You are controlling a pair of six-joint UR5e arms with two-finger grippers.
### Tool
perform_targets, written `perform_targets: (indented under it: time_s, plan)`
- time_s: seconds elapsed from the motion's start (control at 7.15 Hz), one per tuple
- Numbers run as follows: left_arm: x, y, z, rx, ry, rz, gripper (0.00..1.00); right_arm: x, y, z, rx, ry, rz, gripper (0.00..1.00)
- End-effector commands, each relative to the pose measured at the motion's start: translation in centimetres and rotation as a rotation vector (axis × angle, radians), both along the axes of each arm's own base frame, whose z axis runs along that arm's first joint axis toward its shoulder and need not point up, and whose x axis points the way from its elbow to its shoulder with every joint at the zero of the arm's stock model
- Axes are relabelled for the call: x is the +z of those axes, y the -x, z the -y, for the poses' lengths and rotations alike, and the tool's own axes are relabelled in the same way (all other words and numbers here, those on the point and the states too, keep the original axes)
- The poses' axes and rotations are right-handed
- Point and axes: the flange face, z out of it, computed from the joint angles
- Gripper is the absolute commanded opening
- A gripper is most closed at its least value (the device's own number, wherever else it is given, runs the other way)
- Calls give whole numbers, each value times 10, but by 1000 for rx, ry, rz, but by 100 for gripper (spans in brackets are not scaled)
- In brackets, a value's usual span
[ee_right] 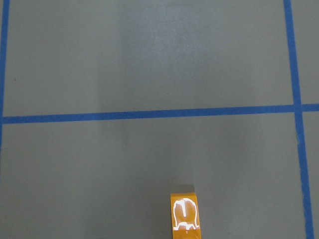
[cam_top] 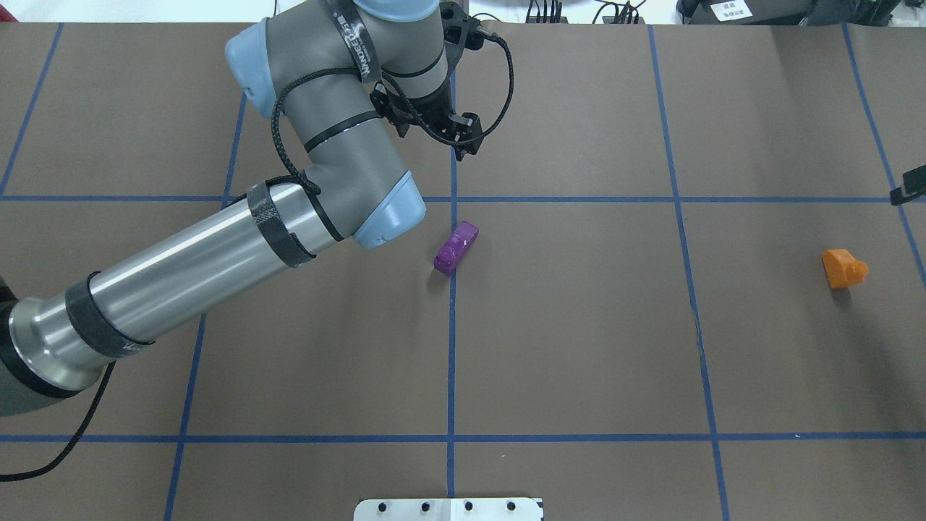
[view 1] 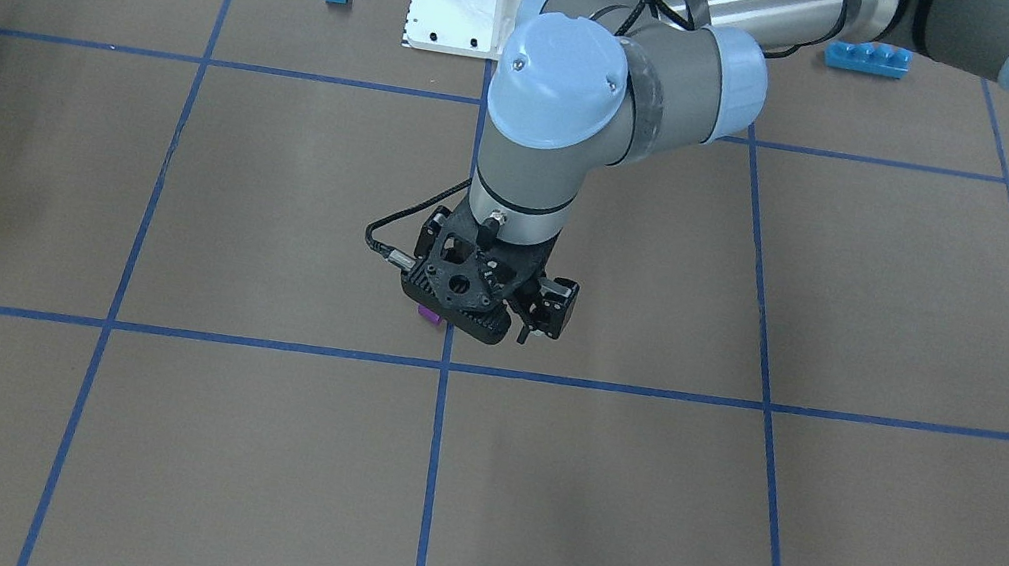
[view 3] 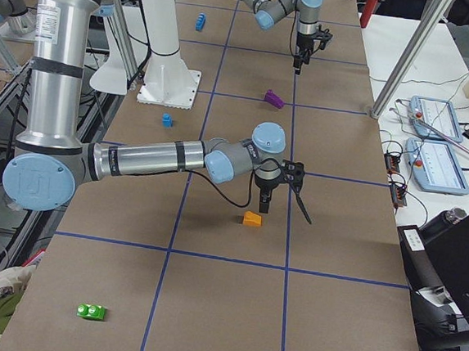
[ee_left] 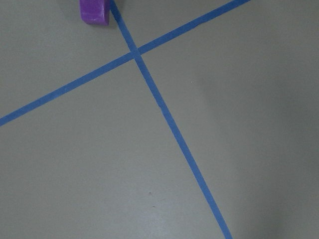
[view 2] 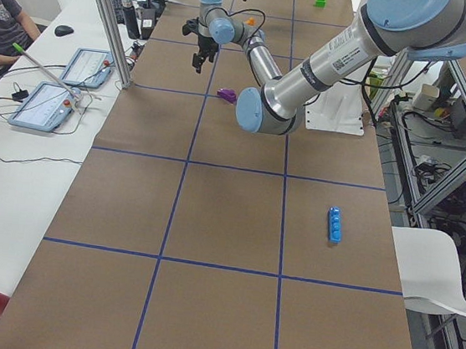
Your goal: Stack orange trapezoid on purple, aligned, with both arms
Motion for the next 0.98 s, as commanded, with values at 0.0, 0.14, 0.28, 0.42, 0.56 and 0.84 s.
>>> perform_targets:
  time_s: [0.0,0.14,0.28,0.42,0.56,0.84]
  plan:
    - [-1,4,1,-4,3,2,100,55,26,-17,-17,-17,-13,100]
    - [-1,4,1,-4,4,3,100,64,35,-19,-21,-7,-12,100]
    - [-2,4,0,-3,4,2,100,68,44,-22,-39,-4,-20,100]
    - [-1,4,0,-4,3,2,100,67,55,-23,-59,-6,-21,100]
    - [-1,4,0,-4,3,2,100,75,68,-22,-81,3,-32,100]
    - [0,4,0,-4,6,2,100,88,83,-16,-96,11,-60,100]
